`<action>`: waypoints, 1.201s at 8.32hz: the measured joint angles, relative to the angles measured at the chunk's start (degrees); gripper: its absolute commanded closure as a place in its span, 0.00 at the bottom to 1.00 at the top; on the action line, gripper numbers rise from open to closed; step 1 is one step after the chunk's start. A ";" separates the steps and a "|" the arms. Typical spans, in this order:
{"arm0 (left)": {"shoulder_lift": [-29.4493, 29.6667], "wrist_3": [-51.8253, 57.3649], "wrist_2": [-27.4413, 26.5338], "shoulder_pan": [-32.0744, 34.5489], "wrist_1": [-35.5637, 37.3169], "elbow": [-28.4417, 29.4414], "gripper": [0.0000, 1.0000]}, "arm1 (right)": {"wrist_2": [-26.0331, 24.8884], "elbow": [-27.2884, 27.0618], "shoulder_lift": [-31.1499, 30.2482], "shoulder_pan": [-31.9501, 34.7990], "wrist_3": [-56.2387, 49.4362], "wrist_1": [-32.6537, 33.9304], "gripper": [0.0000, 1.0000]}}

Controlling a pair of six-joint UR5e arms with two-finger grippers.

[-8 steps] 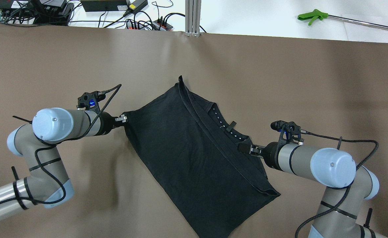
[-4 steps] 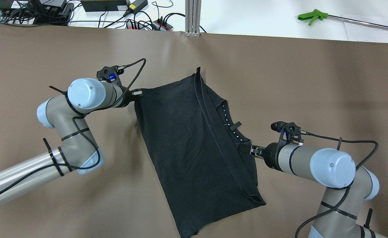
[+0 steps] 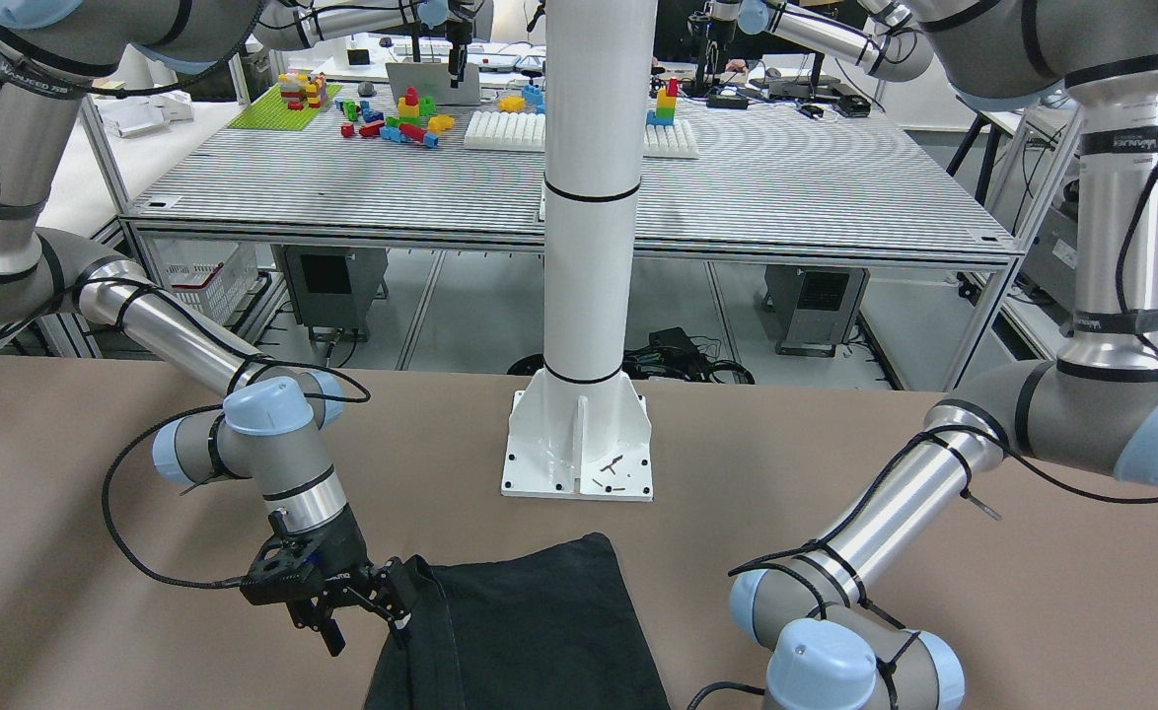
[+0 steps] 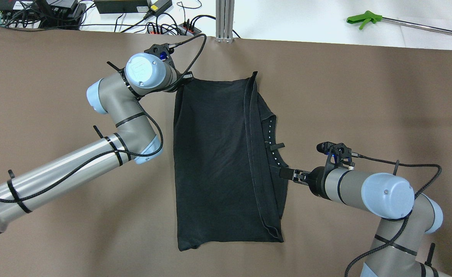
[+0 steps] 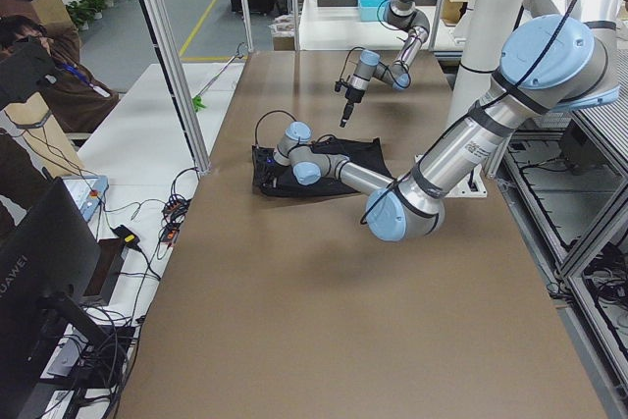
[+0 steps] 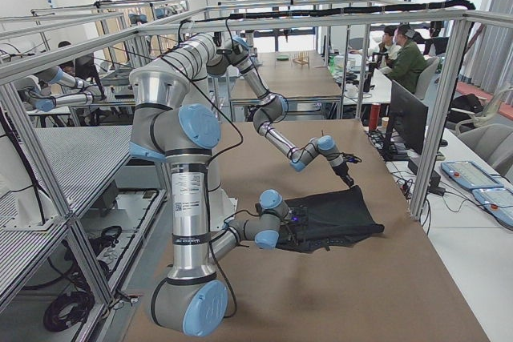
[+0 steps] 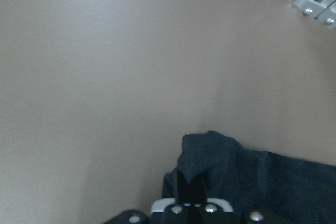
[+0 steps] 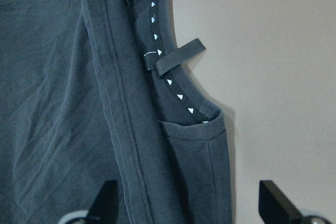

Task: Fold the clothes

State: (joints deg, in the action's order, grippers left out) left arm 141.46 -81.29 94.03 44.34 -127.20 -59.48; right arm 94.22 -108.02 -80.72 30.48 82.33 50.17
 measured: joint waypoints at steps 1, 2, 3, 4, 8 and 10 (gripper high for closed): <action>3.03 -0.02 -0.91 0.16 -0.04 3.35 1.00 | 0.00 0.00 -0.09 -0.03 0.00 0.02 0.06; 4.45 0.28 -1.50 0.54 -0.05 5.12 1.00 | 0.03 0.00 -0.11 -0.06 -0.06 0.01 0.06; 5.03 1.21 -1.79 1.11 -0.07 6.19 0.97 | 0.06 0.00 -0.09 -0.15 -0.11 -0.06 0.06; 5.27 1.92 -1.89 1.61 -0.12 6.99 0.06 | 0.07 0.00 0.02 -0.25 -0.18 -0.15 0.06; 5.45 2.61 -2.31 2.08 -0.41 7.71 0.06 | -1.11 0.07 0.77 -0.15 -0.76 0.21 0.06; 5.53 3.55 -0.97 2.72 -0.36 6.61 0.05 | -1.70 0.44 4.13 0.46 -5.23 5.07 0.06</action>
State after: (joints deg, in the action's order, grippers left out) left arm 146.99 -77.73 93.06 47.06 -127.56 -52.87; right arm 92.52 -107.57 -76.59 30.94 77.10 55.24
